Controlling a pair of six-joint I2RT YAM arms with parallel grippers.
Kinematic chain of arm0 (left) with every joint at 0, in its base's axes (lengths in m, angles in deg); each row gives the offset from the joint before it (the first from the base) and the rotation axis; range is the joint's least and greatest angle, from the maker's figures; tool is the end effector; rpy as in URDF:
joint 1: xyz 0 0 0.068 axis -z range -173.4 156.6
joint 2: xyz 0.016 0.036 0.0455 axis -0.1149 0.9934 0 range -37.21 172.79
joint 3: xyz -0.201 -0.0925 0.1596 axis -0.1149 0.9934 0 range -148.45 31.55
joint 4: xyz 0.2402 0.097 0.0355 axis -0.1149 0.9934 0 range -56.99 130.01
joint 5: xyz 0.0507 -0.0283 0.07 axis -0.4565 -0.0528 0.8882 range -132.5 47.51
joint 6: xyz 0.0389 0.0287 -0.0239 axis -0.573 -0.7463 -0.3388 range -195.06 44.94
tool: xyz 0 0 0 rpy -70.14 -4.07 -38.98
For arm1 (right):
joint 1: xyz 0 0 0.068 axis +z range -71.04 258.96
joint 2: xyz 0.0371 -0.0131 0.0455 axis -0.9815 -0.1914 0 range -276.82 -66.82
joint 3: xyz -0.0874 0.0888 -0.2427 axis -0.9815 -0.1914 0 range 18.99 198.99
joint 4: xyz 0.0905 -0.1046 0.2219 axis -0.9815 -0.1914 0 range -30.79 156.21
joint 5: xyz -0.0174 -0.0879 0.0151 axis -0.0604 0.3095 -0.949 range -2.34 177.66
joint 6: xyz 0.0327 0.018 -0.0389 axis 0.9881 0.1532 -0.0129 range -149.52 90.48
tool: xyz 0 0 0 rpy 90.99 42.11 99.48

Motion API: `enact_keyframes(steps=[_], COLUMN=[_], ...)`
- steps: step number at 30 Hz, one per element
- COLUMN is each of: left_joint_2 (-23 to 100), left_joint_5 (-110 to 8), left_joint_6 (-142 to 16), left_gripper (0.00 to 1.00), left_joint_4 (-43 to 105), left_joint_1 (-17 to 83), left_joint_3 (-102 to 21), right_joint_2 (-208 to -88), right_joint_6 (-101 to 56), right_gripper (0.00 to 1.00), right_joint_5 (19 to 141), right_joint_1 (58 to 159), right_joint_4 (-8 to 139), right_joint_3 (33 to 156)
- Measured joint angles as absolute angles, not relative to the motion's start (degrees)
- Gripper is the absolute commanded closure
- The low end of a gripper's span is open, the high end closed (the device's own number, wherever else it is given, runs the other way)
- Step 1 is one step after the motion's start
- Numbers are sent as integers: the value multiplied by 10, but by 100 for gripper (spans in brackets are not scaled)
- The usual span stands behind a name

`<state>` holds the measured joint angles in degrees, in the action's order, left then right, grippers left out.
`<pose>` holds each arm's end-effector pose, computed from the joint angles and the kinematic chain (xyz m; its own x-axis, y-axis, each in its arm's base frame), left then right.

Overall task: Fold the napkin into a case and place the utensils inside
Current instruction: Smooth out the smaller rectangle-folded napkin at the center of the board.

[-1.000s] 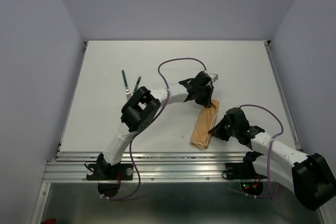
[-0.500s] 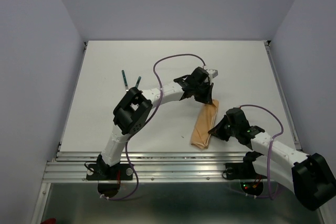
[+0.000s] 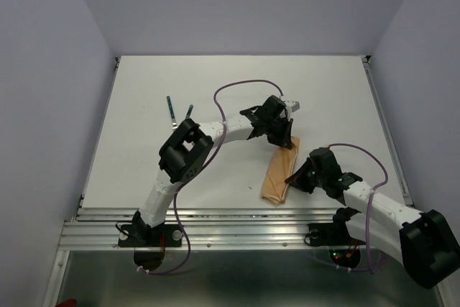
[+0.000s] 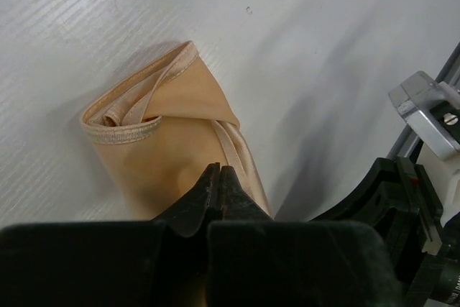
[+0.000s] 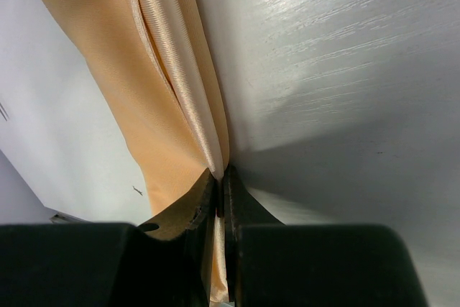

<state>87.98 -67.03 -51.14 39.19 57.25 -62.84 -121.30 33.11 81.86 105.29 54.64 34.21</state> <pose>0.3045 -0.3948 0.1914 -0.7191 0.2953 -0.6290 0.6807 0.4812 -0.5523 0.1448 0.0757 0.1350 -0.7621 0.6087 -0.2209 0.3879 0.7023 0.5970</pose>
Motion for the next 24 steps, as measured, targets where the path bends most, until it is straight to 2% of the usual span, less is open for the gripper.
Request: enact_keyframes(steps=[20, 21, 24], left_joint_2=[956, 958, 960], left_joint_5=[-691, -692, -693], left_joint_6=[-480, -479, -479], left_gripper=[100, 100, 100], left_joint_4=[357, 355, 354], left_joint_1=[574, 574, 575], left_joint_3=[-668, -670, -671], right_joint_2=[-1213, -1212, -1209], right_joint_6=[348, 351, 353], right_gripper=[99, 96, 70], right_joint_5=[816, 816, 819], right_joint_1=[1053, 1053, 1053], right_joint_4=[549, 551, 548], right_joint_3=[341, 340, 340])
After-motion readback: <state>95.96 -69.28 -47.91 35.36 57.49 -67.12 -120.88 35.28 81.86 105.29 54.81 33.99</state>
